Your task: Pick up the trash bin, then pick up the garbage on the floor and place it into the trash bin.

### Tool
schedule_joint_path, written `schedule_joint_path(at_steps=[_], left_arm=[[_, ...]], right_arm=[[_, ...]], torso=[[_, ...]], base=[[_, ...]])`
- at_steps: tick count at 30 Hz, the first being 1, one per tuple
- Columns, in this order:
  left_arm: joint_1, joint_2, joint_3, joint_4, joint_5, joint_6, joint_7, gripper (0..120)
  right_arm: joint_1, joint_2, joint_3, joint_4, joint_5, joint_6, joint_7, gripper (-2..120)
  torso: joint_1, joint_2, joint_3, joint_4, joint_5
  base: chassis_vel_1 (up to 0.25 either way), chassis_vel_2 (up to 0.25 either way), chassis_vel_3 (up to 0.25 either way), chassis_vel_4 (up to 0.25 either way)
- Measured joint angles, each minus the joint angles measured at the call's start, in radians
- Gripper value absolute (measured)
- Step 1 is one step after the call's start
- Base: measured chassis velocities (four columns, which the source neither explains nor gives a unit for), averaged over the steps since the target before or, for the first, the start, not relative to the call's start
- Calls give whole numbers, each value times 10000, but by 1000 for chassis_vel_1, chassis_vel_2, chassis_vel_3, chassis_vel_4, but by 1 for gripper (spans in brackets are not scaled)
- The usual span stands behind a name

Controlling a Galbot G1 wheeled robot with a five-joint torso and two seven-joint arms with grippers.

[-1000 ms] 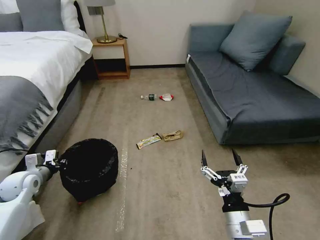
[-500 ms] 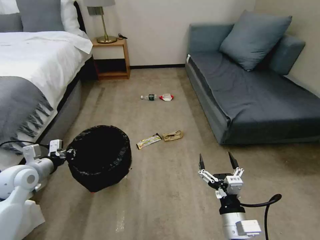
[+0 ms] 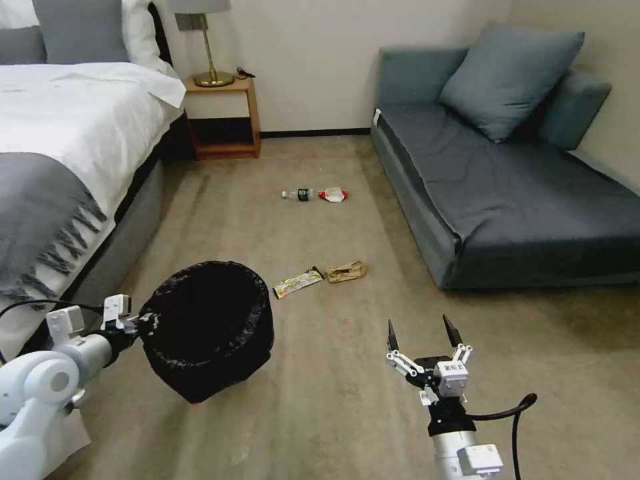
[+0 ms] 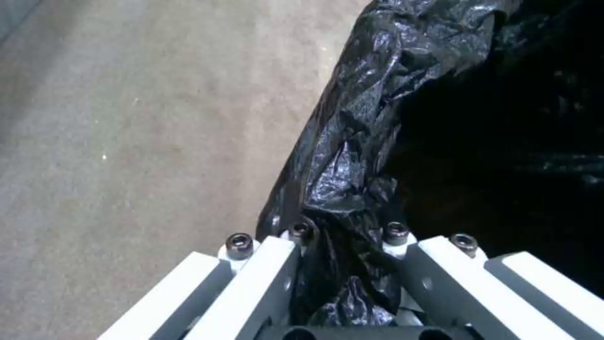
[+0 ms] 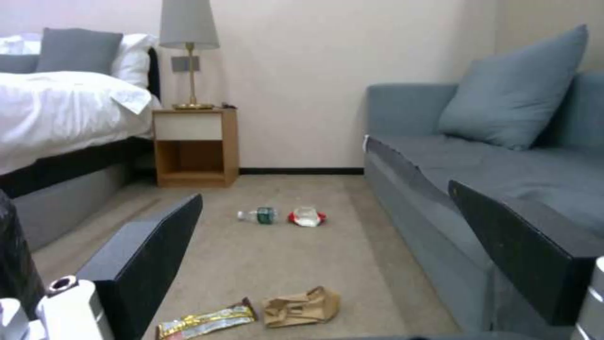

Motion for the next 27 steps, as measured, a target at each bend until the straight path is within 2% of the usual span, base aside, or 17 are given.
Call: schedule_joint_path(at_steps=[12,27], left_arm=[[-110,16,-24,182,191,-10,38,4],[-259,105,-100,465,186,-18,49,4]], right_arm=[[90,0,-2,-142,92,40,-155,100],[185,0,8,-245,113,6,-211,100]], torso=[[0,0,0,0,0],[0,0,0,-2,0]], base=[[0,0,0,0],[-47,53,47,-45]])
